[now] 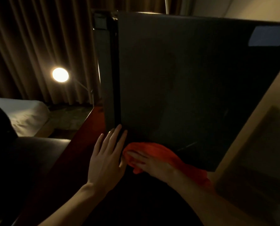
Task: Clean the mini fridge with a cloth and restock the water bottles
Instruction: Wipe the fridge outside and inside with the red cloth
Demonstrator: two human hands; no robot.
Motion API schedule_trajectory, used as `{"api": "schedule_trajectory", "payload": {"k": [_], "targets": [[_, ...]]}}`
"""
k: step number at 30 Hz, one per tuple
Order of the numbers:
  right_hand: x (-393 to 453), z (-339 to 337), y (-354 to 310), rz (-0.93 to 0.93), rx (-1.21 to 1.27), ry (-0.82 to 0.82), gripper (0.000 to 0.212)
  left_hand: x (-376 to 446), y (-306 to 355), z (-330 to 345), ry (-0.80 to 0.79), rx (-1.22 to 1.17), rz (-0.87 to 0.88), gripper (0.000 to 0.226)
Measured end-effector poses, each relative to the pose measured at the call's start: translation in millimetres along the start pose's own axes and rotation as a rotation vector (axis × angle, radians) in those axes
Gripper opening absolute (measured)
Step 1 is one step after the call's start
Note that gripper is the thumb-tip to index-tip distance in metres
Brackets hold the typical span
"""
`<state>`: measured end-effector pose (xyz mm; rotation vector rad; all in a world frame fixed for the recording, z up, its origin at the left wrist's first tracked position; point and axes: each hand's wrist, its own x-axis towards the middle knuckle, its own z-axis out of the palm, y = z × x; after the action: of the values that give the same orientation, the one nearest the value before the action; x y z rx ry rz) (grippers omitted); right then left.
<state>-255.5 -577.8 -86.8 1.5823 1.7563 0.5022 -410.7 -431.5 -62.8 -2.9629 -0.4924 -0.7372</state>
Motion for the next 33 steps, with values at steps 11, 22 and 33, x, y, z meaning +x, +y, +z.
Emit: {"api": "schedule_trajectory", "payload": {"k": [11, 22, 33], "targets": [[-59.0, -47.8, 63.0, 0.935, 0.4, 0.566, 0.096, 2.0, 16.6, 1.6, 0.045, -0.075, 0.052, 0.083], [-158.0, -15.4, 87.5, 1.228, 0.513, 0.382, 0.1, -5.4, 42.4, 18.8, 0.021, -0.065, 0.126, 0.085], [-83.1, 27.6, -1.3, 0.561, 0.57, 0.056, 0.087, 6.6, 42.1, 14.1, 0.04, -0.073, 0.11, 0.087]]}}
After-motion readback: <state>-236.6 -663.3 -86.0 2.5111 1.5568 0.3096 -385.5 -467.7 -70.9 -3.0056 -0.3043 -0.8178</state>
